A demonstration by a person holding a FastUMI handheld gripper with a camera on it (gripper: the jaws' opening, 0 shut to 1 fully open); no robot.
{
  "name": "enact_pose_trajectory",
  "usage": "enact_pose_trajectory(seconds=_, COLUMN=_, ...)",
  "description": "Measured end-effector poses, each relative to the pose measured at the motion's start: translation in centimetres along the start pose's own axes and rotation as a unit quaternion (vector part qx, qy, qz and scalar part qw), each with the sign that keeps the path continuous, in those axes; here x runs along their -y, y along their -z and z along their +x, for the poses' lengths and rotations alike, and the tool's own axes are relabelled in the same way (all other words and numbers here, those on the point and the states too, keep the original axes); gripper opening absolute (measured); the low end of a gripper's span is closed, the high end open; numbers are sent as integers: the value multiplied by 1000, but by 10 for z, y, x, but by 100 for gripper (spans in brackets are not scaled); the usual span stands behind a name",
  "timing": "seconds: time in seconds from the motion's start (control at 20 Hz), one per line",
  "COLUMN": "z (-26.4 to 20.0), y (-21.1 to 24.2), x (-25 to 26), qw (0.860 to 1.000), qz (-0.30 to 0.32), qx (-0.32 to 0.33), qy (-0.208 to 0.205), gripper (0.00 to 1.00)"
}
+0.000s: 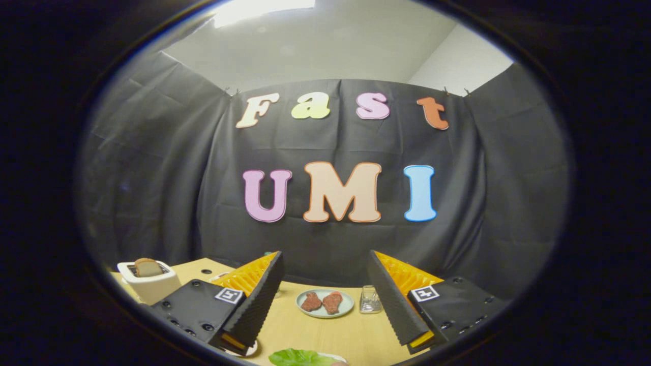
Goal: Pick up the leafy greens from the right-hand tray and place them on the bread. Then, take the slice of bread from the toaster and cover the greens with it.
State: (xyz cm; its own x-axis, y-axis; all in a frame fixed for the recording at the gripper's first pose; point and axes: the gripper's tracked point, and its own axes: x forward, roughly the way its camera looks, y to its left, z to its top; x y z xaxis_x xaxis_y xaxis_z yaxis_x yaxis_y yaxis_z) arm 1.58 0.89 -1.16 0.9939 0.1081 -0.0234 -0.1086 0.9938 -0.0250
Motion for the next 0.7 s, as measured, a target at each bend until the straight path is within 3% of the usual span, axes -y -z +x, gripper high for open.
enact_pose_trajectory(seconds=0.45, z=13, y=38, x=2, qw=993, qz=-67, qx=-62, qy=-80, gripper=100)
enact_pose_trajectory(seconds=0.7, z=17, y=65, x=-2, qw=979, qz=-103, qx=-108, qy=-139, gripper=100)
